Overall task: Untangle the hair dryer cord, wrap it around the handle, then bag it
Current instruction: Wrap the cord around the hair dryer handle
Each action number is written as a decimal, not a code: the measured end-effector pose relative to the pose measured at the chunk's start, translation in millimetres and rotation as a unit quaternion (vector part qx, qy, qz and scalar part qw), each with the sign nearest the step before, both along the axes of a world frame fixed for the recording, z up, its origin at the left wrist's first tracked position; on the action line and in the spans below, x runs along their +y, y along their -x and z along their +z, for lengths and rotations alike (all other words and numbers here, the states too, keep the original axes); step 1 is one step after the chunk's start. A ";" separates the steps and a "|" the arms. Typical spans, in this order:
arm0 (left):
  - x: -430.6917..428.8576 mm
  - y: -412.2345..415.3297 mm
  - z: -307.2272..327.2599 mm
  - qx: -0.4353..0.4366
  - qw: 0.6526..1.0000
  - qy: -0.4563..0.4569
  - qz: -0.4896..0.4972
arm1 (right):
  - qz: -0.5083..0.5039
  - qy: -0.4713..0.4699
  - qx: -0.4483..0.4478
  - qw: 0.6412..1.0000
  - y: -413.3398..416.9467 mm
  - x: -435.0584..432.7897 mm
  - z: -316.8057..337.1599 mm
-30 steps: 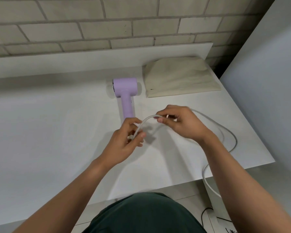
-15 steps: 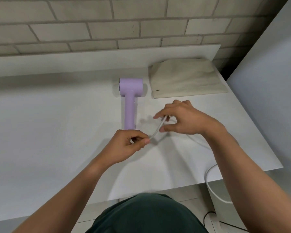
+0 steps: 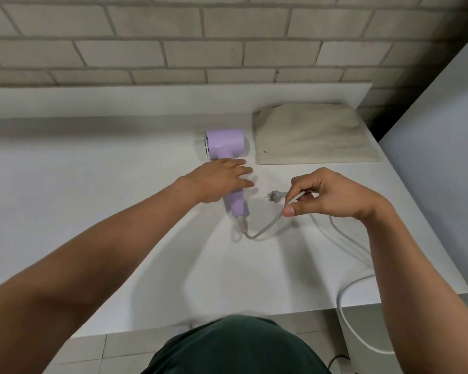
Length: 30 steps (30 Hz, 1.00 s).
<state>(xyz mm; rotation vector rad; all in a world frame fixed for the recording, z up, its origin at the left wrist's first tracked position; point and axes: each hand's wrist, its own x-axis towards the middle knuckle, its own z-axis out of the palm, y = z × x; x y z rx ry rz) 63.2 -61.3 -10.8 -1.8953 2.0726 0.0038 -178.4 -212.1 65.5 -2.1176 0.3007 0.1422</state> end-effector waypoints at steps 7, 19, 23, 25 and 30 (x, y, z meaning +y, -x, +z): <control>-36.3 -19.0 -6.2 -0.073 0.996 -0.024 -0.054 | -0.028 0.028 -0.038 0.998 11.6 3.2 10.7; -12.2 3.5 19.8 0.080 0.996 -0.001 -0.028 | -0.043 0.051 -0.069 0.995 7.0 3.6 44.9; -5.3 23.0 36.9 0.086 0.995 0.040 -0.028 | -0.042 0.040 -0.065 0.996 4.7 0.1 52.1; -4.6 32.9 47.2 0.072 0.996 0.045 -0.013 | -0.035 0.037 -0.069 0.996 2.8 1.1 56.2; 0.2 43.9 73.8 0.009 0.993 0.111 -0.032 | -0.049 0.071 -0.104 0.991 -2.2 -4.6 61.0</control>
